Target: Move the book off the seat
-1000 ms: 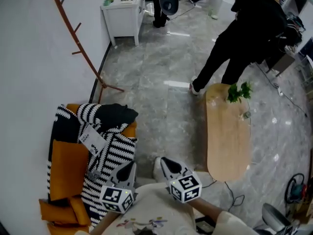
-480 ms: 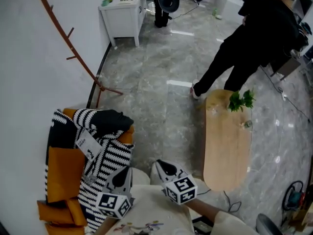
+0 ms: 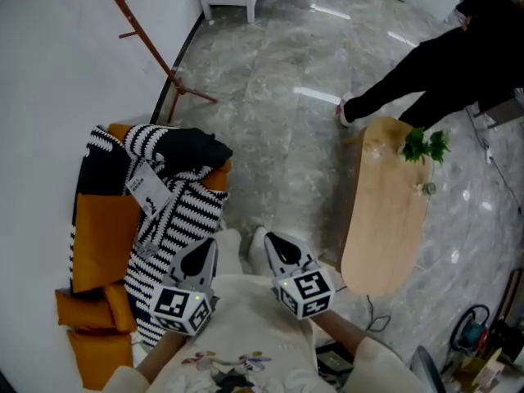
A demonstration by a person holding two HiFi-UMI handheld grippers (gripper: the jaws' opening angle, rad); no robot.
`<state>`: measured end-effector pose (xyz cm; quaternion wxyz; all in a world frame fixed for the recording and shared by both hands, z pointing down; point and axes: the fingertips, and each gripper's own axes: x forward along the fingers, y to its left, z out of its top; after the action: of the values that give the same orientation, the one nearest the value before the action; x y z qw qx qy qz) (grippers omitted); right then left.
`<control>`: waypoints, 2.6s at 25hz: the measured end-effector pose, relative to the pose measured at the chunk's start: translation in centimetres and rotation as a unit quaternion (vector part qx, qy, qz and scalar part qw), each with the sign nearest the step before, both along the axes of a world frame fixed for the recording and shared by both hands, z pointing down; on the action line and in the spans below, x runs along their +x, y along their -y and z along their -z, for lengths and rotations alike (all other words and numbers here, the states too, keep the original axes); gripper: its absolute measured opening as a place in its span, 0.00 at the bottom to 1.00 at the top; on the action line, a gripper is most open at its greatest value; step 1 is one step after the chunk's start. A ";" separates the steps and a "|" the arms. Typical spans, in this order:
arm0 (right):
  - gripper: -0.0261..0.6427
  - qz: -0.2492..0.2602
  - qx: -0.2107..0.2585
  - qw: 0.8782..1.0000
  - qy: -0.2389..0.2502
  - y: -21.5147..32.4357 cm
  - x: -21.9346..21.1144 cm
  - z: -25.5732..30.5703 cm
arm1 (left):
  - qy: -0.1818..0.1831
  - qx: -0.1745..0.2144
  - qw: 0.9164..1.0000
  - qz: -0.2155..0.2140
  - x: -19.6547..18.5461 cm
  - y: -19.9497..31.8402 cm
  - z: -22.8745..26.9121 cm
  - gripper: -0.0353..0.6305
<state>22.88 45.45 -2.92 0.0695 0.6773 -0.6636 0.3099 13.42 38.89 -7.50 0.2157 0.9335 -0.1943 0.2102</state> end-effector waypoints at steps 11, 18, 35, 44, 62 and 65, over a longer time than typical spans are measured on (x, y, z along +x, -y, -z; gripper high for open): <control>0.05 0.075 -0.056 0.994 0.056 3.4 -3.5 -3.8 | -0.003 -0.044 0.997 0.069 -3.6 3.5 -4.0 0.07; 0.05 0.135 -0.099 0.981 0.101 7.8 -7.3 -6.2 | -0.002 -0.076 0.991 0.108 -7.1 7.2 -7.9 0.07; 0.09 0.200 -0.125 0.964 0.125 20.6 -13.0 -14.4 | 0.025 -0.106 0.974 0.197 -12.7 16.3 -18.4 0.07; 0.18 0.222 -0.141 0.953 0.148 26.7 -17.6 -16.0 | 0.036 -0.114 0.967 0.224 -15.4 21.3 -19.8 0.07; 0.26 0.261 -0.170 0.937 0.158 29.2 -21.3 -26.5 | 0.046 -0.129 0.949 0.283 -17.8 22.0 -29.4 0.07; 0.26 0.269 -0.188 0.933 0.149 29.8 -22.1 -27.7 | 0.053 -0.139 0.946 0.289 -18.8 22.3 -30.6 0.07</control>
<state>0.79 15.70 24.81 0.1772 0.3942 -0.7531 0.4960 -5.36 16.56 23.11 0.3840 0.7854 -0.4362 0.2131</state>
